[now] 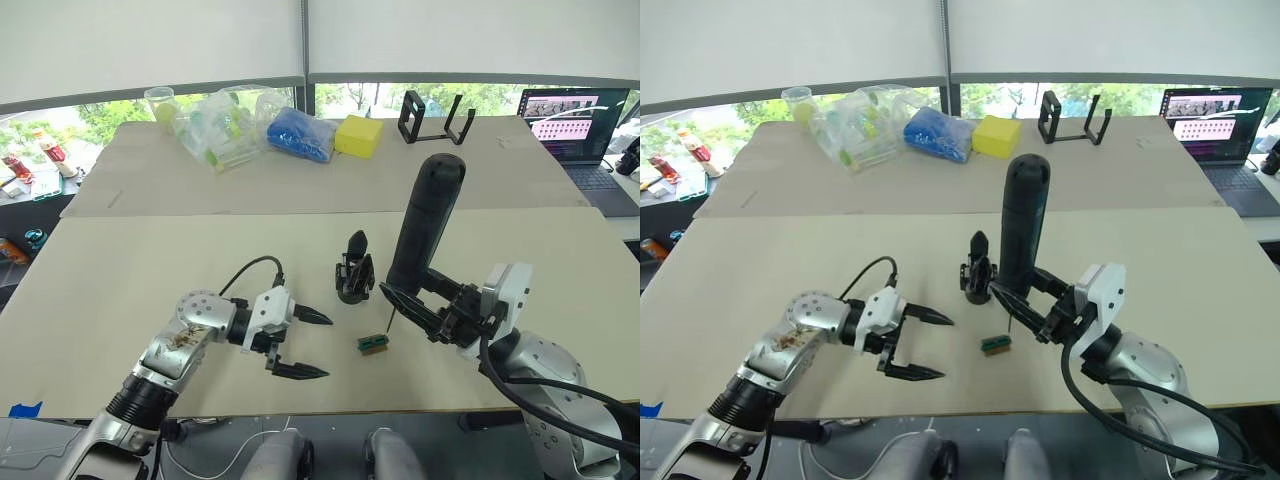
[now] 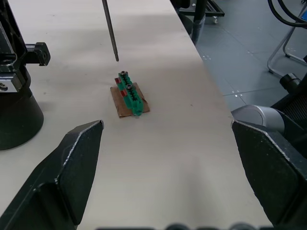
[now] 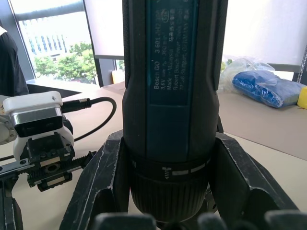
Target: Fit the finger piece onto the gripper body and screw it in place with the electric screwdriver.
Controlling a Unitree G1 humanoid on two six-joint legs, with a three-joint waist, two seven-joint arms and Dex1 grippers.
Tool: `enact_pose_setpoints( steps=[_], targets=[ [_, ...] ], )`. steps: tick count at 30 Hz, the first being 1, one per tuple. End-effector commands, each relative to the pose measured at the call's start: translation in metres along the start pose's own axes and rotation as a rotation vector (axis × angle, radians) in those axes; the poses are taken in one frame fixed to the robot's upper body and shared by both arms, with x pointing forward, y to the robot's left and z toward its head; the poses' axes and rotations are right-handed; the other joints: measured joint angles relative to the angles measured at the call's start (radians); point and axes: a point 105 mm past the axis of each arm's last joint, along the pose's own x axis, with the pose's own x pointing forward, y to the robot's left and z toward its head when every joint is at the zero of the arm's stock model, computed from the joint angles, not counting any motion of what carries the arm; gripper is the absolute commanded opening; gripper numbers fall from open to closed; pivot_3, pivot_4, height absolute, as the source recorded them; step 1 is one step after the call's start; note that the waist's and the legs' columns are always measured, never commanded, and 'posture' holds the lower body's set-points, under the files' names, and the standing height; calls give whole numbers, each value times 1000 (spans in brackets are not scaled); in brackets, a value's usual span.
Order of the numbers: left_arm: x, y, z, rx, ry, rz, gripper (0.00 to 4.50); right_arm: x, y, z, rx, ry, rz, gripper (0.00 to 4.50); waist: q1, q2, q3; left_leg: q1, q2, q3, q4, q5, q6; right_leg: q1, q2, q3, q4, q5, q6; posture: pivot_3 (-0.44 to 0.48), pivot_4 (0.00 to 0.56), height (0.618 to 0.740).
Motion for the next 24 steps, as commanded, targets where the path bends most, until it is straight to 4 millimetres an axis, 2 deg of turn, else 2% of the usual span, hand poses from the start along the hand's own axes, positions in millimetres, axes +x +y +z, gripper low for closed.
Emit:
enact_pose_setpoints(
  steps=[1,24],
  targets=[
    [1,3,6,38,-4,9,4500,0,3,15,-62,-62,16,1897,0,0,0,0,0,0,0,0,0,0,0,0,0,0,0,0,150,740],
    [6,4,6,31,-10,18,4500,4,4,14,-49,-50,22,1897,0,0,0,0,0,0,0,0,0,0,0,0,0,0,0,0,150,740]
  ],
)
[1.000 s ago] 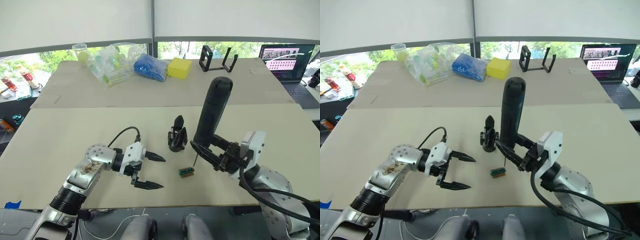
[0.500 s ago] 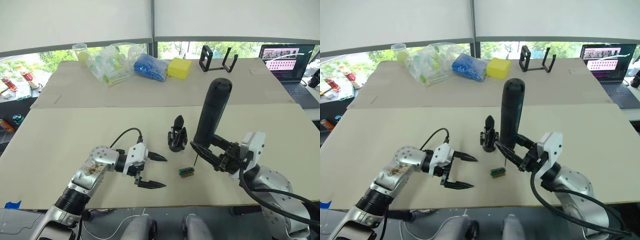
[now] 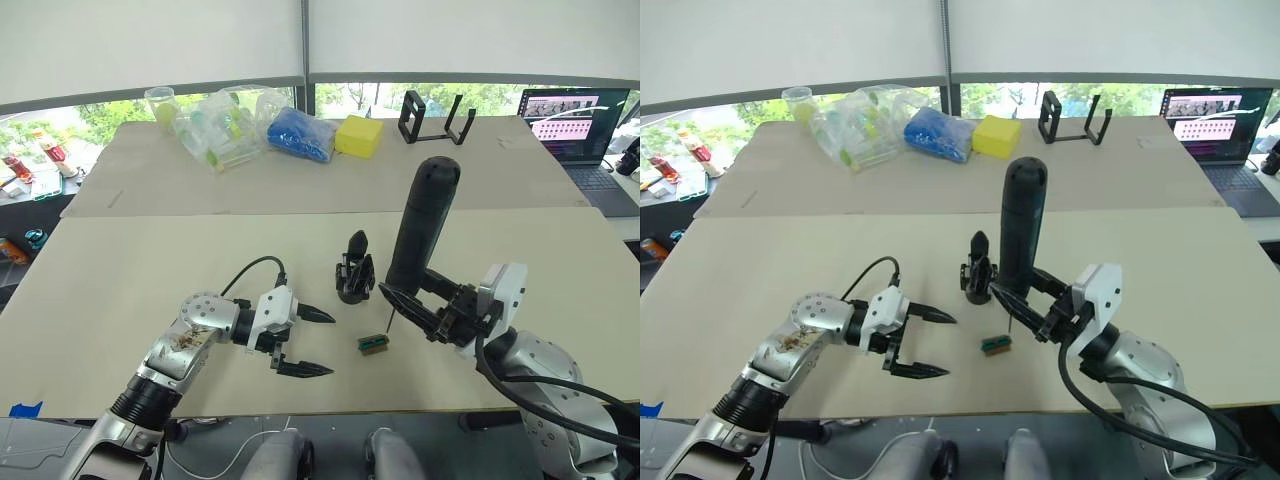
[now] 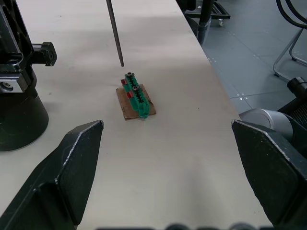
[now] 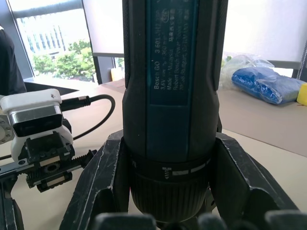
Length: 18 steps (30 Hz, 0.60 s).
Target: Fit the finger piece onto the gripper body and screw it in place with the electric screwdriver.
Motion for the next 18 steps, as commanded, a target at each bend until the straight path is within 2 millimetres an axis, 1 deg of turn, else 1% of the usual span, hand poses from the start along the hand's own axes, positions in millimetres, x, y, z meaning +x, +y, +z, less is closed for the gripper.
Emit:
enact_pose_setpoints(
  steps=[1,18],
  targets=[
    [2,3,7,41,-3,-2,4500,3,6,19,-49,-64,25,1897,0,0,0,0,0,0,0,0,0,0,0,0,0,0,0,0,150,740],
    [3,3,8,48,-5,-7,4500,5,6,20,-49,-57,22,1897,0,0,0,0,0,0,0,0,0,0,0,0,0,0,0,0,150,740]
  ],
)
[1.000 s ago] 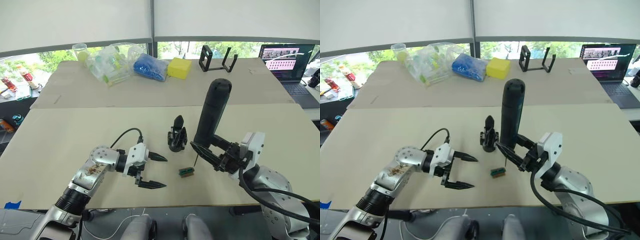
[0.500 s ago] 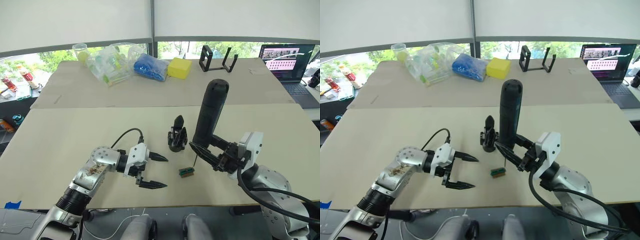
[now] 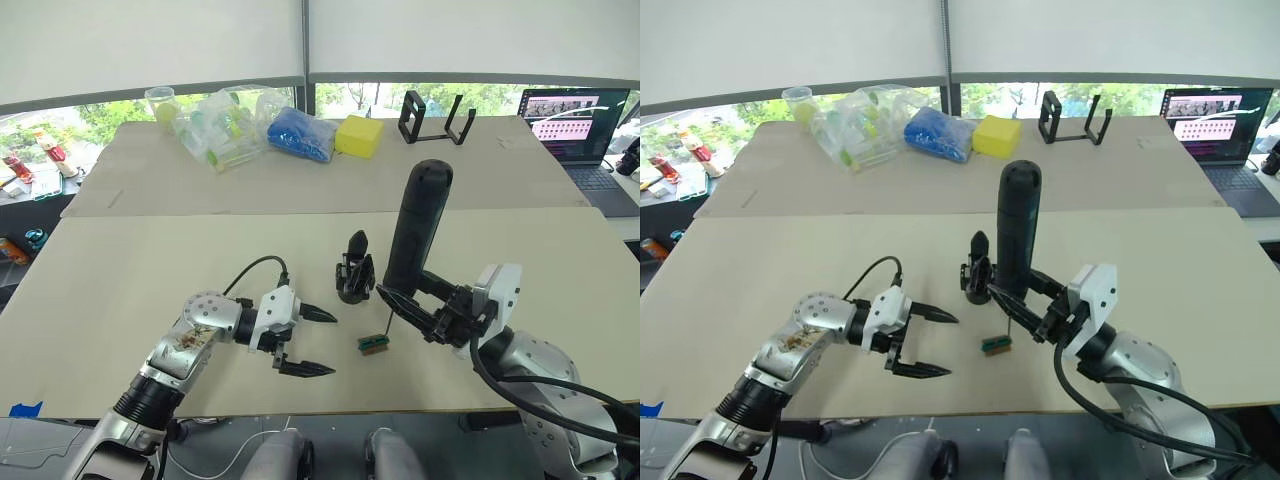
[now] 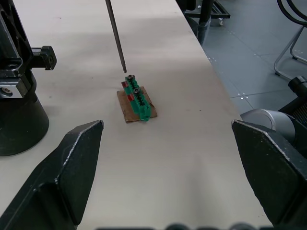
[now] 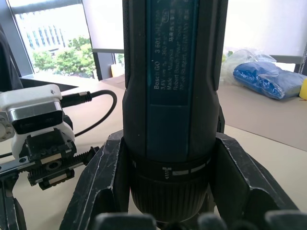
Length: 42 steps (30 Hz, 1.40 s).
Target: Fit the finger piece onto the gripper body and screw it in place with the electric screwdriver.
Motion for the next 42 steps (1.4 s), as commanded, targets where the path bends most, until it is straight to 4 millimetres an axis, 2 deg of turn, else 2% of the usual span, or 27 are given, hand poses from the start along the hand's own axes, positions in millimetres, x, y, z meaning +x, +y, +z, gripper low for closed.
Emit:
enact_pose_setpoints(
  steps=[1,42],
  targets=[
    [1,2,7,36,-8,-5,4500,3,7,23,-55,-74,34,1897,0,0,0,0,0,0,0,0,0,0,0,0,0,0,0,0,150,740],
    [5,5,9,43,-11,-2,4500,3,11,18,-37,-50,55,1897,0,0,0,0,0,0,0,0,0,0,0,0,0,0,0,0,150,740]
  ],
)
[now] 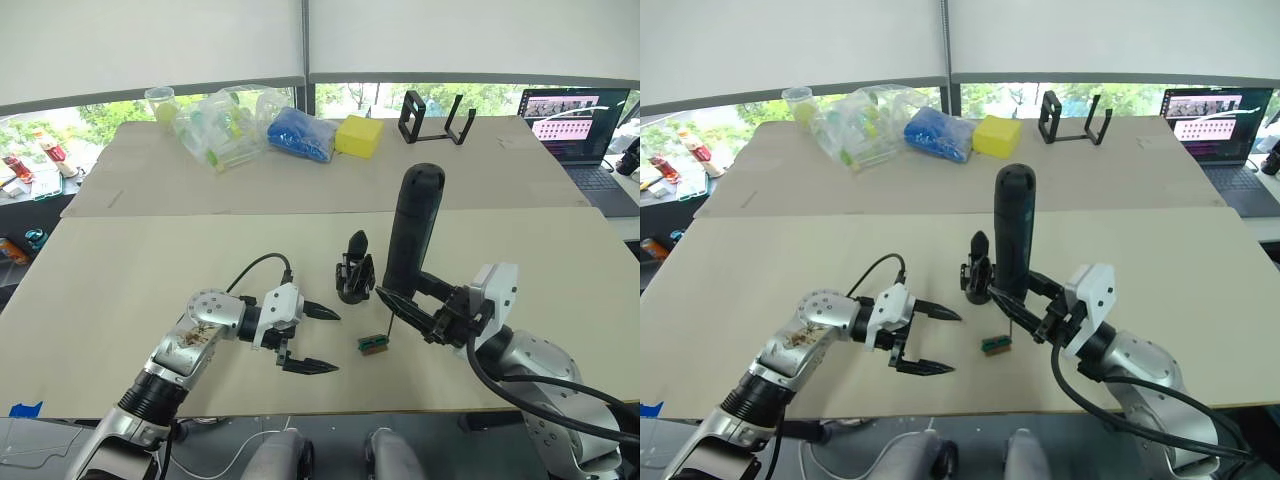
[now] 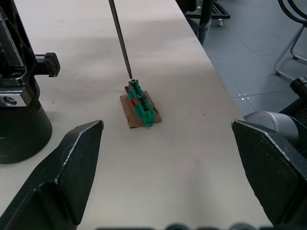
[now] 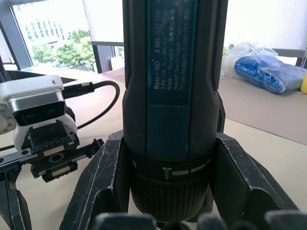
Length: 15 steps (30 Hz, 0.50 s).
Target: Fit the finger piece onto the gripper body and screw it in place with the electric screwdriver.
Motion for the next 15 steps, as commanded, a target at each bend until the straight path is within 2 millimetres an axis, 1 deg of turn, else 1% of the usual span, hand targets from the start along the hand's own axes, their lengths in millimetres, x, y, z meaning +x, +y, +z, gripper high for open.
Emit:
enact_pose_setpoints(
  steps=[1,15],
  targets=[
    [1,2,7,38,-7,-1,4500,2,10,21,-39,-76,43,1897,0,0,0,0,0,0,0,0,0,0,0,0,0,0,0,0,150,740],
    [0,2,7,37,-3,1,4500,2,12,20,-37,-78,53,1897,0,0,0,0,0,0,0,0,0,0,0,0,0,0,0,0,150,740]
  ],
)
